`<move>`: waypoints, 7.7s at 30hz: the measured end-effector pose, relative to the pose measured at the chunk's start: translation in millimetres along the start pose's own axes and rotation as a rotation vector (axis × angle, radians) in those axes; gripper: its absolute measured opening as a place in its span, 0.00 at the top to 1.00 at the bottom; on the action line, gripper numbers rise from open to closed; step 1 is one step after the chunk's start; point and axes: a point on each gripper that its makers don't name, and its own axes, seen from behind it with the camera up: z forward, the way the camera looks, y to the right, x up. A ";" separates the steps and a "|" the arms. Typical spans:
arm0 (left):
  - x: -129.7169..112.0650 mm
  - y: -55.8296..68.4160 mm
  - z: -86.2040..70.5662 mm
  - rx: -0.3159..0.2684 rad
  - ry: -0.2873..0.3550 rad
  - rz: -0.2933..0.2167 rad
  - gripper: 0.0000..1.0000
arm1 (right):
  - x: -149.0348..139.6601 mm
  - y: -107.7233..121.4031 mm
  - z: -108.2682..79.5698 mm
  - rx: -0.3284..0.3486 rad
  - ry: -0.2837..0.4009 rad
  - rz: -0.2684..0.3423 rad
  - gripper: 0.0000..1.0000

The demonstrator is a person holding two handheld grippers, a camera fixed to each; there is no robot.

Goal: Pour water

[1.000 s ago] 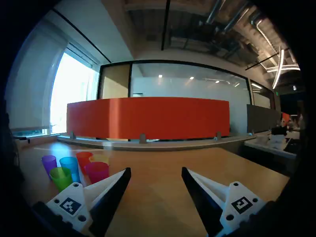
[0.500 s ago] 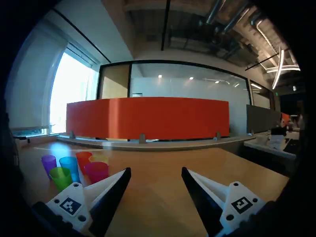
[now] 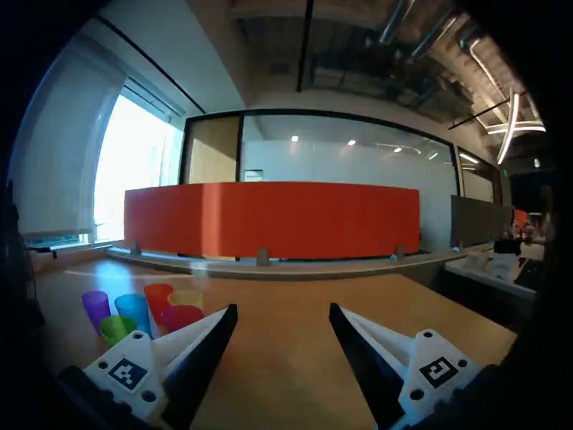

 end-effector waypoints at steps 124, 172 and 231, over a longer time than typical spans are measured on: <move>120.6 92.9 16.1 -0.688 -0.176 0.128 0.06 | 83.2 -150.5 -15.0 0.825 -0.289 -0.247 0.01; 83.2 131.2 36.4 -0.795 -0.237 0.219 0.07 | -70.3 -195.3 -16.6 1.008 -0.491 -0.391 0.01; 57.5 134.6 49.9 -0.803 -0.283 0.234 0.06 | -114.4 -241.9 4.5 1.063 -0.581 -0.375 0.07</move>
